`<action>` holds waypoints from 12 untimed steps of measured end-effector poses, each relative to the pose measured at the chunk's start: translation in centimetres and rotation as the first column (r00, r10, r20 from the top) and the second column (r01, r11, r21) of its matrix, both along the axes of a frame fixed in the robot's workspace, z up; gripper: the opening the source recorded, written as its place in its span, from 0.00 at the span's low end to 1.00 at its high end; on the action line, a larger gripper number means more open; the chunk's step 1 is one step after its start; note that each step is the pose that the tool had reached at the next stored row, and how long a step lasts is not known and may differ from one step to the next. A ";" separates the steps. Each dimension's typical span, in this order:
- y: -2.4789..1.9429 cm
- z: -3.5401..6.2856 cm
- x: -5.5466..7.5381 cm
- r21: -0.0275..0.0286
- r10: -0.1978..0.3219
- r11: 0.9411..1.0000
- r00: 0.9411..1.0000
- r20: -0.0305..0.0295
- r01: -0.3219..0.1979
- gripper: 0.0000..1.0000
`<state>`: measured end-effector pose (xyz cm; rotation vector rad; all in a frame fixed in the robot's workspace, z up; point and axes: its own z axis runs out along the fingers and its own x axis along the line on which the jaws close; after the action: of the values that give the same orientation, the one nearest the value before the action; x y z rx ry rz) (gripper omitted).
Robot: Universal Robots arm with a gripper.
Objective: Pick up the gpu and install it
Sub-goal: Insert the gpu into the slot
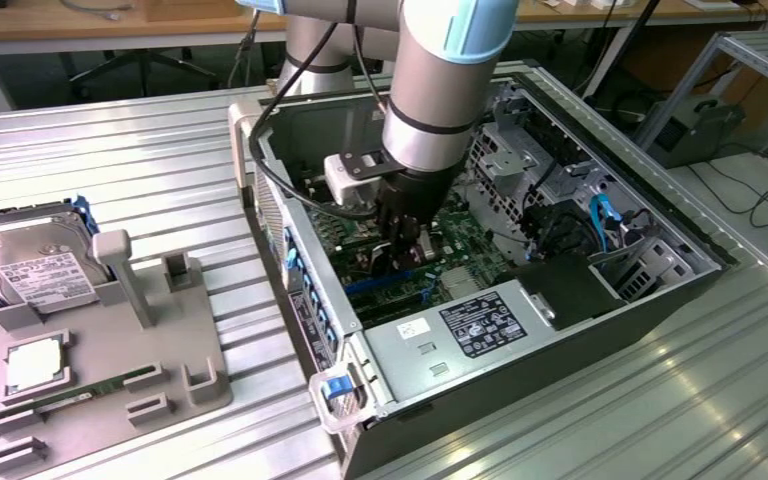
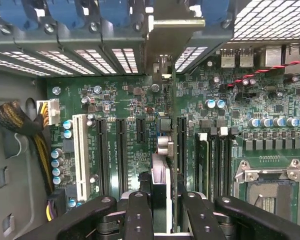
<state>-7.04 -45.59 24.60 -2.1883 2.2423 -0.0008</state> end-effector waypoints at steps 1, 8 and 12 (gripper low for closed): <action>0.00 -0.16 0.0 0.000 0.000 1.000 1.000 0.000 0.000 0.28; 0.00 -0.52 0.0 0.001 0.000 1.000 1.000 0.000 0.000 0.28; 0.01 -0.53 -0.1 0.001 0.000 1.000 1.000 0.000 0.000 0.28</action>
<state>-7.12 -45.59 24.07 -2.1875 2.2419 0.0003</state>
